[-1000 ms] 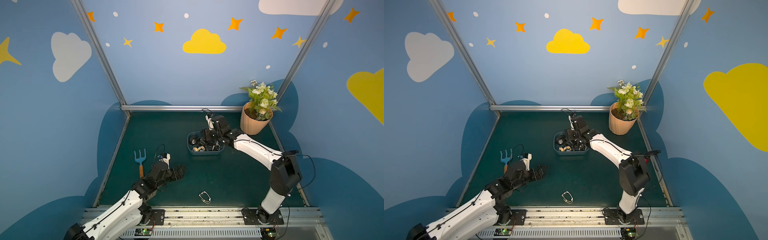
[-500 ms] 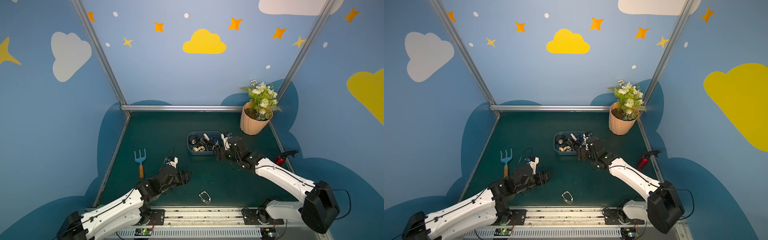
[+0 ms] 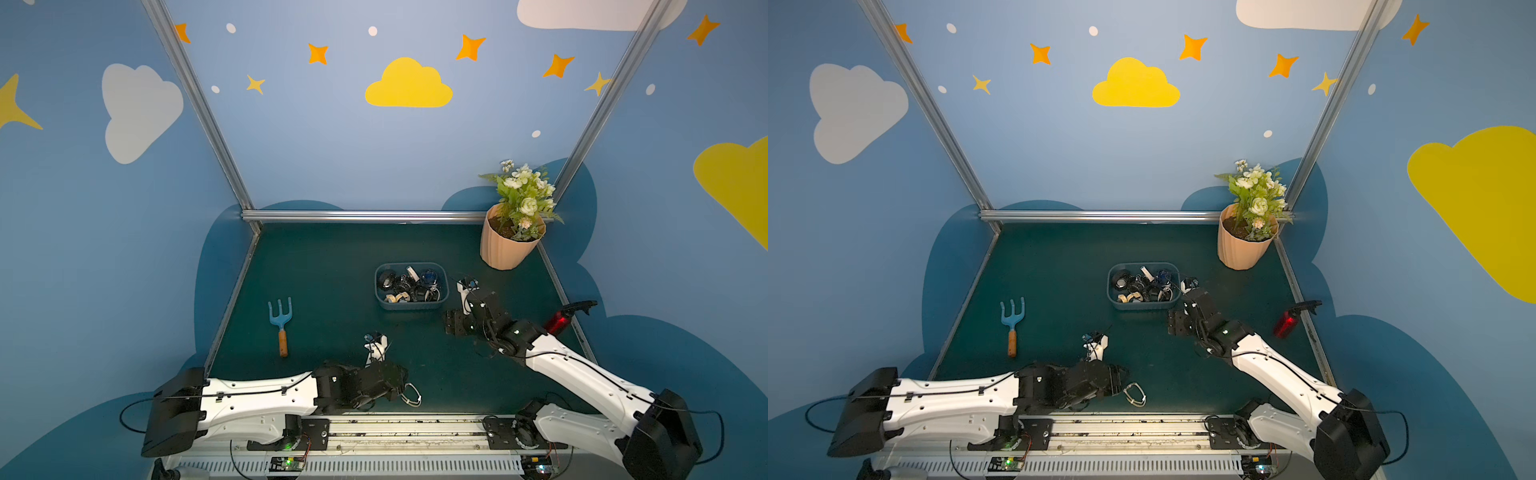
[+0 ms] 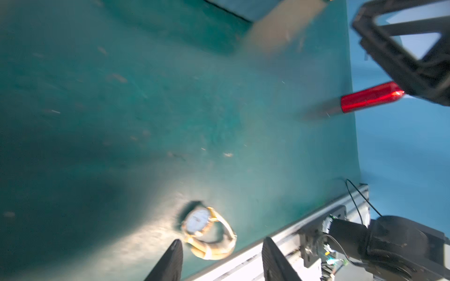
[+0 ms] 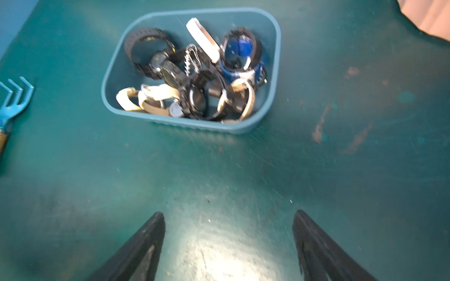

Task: Put the watch into the storage box
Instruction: Pick up the watch at the center of the board.

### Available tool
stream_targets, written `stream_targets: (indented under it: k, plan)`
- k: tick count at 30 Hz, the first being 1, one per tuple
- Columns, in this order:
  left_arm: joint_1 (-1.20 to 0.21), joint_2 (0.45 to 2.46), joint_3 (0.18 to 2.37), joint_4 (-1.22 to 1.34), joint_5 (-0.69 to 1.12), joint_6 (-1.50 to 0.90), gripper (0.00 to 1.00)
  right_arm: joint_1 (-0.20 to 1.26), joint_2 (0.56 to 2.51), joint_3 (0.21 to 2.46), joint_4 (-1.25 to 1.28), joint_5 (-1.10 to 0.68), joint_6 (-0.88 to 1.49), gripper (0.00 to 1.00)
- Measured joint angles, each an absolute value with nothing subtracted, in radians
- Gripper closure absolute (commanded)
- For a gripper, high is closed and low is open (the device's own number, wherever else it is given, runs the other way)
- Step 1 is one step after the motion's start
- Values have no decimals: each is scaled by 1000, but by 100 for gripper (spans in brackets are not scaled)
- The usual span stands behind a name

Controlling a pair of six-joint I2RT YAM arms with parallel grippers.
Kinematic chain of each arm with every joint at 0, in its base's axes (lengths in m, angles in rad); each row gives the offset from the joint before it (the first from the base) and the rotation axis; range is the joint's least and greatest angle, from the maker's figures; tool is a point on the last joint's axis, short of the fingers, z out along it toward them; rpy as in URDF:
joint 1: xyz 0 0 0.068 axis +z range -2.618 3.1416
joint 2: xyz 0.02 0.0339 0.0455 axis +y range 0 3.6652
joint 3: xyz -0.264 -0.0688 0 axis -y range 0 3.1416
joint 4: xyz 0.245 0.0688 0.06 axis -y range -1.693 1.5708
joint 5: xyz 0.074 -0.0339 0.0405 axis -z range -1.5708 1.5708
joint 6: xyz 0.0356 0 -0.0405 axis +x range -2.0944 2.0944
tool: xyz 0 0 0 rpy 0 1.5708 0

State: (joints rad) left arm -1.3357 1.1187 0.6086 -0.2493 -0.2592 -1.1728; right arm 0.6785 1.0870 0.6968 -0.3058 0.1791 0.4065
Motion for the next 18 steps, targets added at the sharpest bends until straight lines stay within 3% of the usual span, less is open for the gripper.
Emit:
stream_targets:
  k: [9, 18]
  plan:
    - [-1384, 1335, 704, -253, -234, -1235, 59, 678, 1006, 628, -315, 193, 412, 16]
    - [-1384, 1444, 793, -281, -170, -1238, 63, 677, 968, 607, -319, 206, 416, 16]
